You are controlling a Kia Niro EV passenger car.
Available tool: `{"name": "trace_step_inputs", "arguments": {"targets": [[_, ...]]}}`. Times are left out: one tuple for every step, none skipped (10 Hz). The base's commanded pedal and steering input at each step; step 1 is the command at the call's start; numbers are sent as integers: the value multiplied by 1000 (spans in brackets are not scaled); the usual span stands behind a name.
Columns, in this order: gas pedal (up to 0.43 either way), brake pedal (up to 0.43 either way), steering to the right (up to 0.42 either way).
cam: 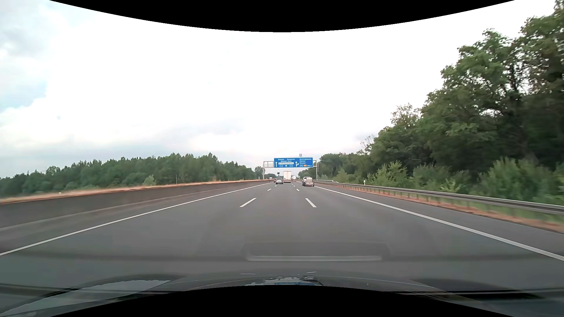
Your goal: Follow the waypoints while adhering to traffic rules and regulations
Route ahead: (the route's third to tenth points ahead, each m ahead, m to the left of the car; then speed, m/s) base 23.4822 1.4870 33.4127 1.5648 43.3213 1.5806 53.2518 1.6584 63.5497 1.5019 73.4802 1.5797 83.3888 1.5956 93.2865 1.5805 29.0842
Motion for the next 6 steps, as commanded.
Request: {"name": "trace_step_inputs", "arguments": {"targets": [[248,0,-3],[248,0,-3],[248,0,-3],[248,0,-3],[248,0,-3],[248,0,-3]]}}
